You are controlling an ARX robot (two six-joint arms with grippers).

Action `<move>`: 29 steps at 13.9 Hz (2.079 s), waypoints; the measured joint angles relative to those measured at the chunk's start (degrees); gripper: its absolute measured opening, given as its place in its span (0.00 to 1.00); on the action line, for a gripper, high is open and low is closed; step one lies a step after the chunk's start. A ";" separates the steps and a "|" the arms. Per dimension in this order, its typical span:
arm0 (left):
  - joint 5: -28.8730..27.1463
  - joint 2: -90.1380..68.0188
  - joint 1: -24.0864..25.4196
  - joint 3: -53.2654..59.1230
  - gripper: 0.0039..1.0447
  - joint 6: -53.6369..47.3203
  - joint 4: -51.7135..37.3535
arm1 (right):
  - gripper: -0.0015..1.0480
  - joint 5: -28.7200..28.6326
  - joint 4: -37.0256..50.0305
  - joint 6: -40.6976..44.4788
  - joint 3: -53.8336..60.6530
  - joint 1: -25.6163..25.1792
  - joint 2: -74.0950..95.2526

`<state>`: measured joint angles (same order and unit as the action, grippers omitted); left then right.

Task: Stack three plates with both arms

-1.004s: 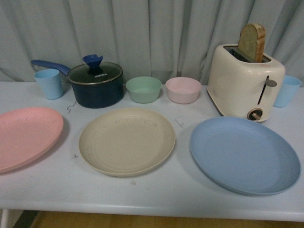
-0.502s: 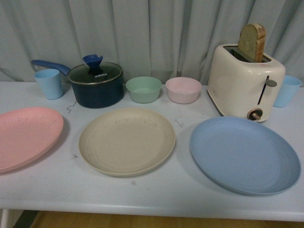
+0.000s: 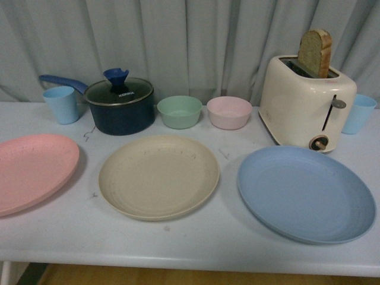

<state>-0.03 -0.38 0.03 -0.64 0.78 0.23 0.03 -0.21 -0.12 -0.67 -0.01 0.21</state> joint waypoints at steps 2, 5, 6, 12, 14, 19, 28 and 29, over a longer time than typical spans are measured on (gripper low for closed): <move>0.00 0.02 0.00 0.00 0.94 0.00 -0.02 | 0.94 0.00 0.02 0.00 0.00 0.00 0.00; 0.00 0.00 0.00 0.00 0.94 0.00 -0.02 | 0.94 0.00 0.02 0.00 0.00 0.00 0.00; 0.00 0.02 0.00 0.00 0.94 0.00 -0.02 | 0.94 0.00 0.02 0.00 0.00 0.00 0.00; 0.00 0.02 0.00 0.00 0.94 0.00 -0.02 | 0.94 0.00 0.02 0.00 0.00 0.00 0.00; 0.00 0.00 0.00 0.00 0.94 0.00 0.00 | 0.94 0.00 0.02 0.00 0.00 0.00 0.00; 0.00 0.00 0.00 0.00 0.94 0.00 0.00 | 0.94 0.00 0.00 0.00 0.00 0.00 0.00; 0.00 0.00 0.00 0.00 0.94 0.00 -0.02 | 0.94 0.00 0.00 0.00 0.00 0.00 0.00; 0.00 0.00 0.00 0.00 0.94 0.00 -0.02 | 0.94 0.00 0.02 0.00 0.00 0.00 0.00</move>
<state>-0.03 -0.38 0.03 -0.64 0.78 0.21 0.03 -0.19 -0.12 -0.67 -0.01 0.21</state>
